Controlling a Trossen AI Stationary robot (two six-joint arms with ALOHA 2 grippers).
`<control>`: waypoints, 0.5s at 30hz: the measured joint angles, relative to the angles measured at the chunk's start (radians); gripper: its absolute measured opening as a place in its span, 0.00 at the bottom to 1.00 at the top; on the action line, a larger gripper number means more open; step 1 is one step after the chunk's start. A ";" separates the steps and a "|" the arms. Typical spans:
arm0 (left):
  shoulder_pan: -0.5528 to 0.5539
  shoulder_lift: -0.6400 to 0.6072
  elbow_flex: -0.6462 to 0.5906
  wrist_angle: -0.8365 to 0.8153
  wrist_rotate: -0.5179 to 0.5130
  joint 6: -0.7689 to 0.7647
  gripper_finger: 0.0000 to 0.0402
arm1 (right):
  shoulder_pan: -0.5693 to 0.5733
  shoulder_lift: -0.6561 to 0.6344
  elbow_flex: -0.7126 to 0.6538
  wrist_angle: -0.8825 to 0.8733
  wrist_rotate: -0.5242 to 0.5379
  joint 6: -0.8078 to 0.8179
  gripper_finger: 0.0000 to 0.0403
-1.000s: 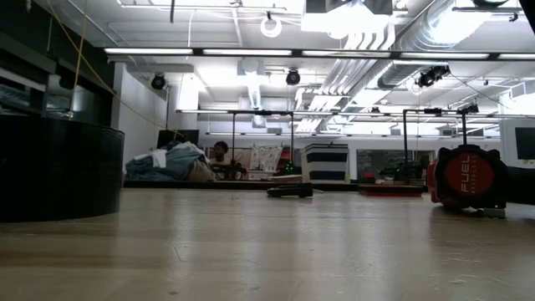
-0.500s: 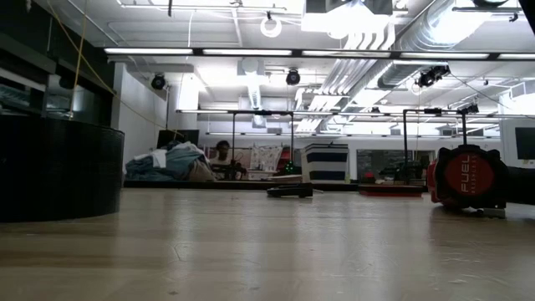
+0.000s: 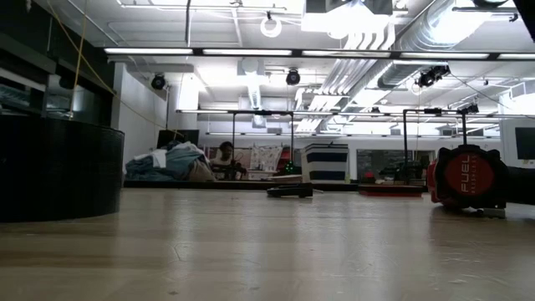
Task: Coil cords
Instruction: Coil the white wire
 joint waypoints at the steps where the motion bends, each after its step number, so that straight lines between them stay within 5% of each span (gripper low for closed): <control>1: 0.000 -0.005 0.000 -0.037 -0.007 0.016 0.00 | -0.006 0.000 0.000 -0.011 -0.012 -0.001 0.00; 15: 0.042 -0.033 0.000 -0.285 -0.221 0.285 0.00 | -0.042 -0.001 0.000 -0.141 -0.039 0.002 0.00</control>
